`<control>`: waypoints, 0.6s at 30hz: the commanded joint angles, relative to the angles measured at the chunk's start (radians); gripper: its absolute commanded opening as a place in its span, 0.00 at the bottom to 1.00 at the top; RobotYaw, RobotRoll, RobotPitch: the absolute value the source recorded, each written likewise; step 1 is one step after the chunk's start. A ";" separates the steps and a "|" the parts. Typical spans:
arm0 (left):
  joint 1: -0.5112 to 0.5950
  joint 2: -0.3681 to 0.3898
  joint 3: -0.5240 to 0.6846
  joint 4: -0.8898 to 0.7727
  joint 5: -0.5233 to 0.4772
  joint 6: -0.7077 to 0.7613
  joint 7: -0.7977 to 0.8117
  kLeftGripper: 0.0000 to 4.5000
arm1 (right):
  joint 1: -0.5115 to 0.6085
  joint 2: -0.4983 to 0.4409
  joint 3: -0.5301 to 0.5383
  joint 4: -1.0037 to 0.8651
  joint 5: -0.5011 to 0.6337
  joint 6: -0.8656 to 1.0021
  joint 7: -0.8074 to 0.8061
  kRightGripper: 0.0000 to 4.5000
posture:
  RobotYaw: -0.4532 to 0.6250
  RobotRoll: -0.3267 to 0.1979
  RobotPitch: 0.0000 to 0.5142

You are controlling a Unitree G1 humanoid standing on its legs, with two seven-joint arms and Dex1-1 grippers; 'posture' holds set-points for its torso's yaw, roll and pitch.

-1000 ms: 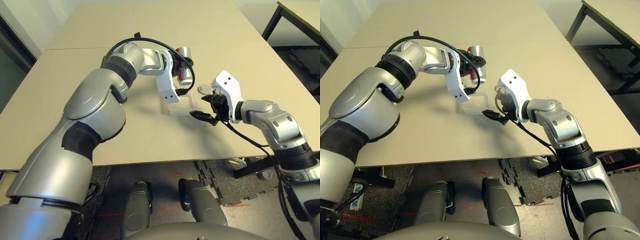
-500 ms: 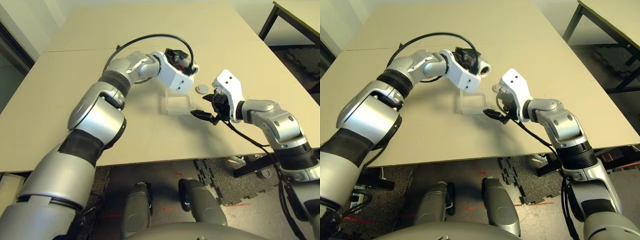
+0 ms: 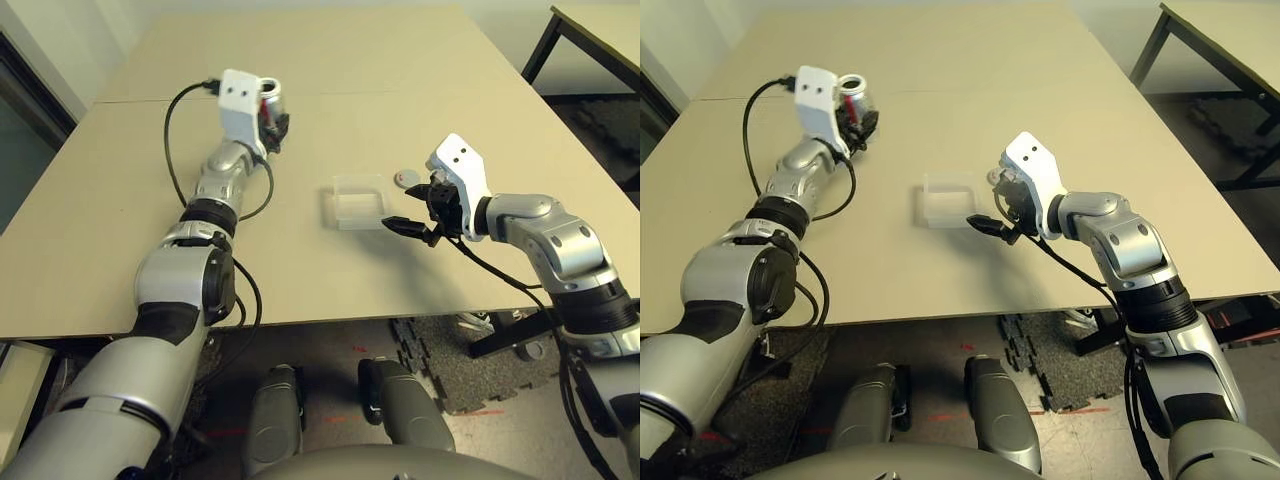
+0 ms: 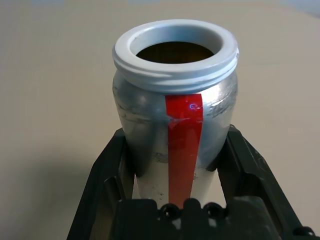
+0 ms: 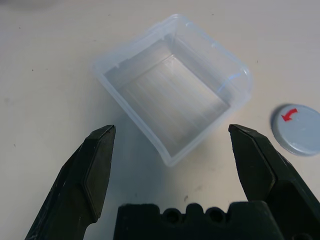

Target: Pour the medicine from the bottle into the box.

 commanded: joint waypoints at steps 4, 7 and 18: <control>0.015 -0.024 -0.002 -0.021 -0.016 0.017 0.013 0.56 | -0.003 0.009 -0.016 0.002 0.005 0.000 -0.001 1.00 | 0.28 0.62 0.24; -0.010 -0.018 -0.016 -0.019 -0.004 0.014 0.010 0.56 | 0.005 0.009 -0.019 -0.003 0.006 0.002 -0.005 1.00 | 0.28 0.62 0.24; -0.180 0.076 -0.495 -0.024 0.451 -0.271 -0.146 0.56 | 0.013 0.020 -0.024 0.003 0.000 -0.001 -0.018 1.00 | 0.28 0.62 0.23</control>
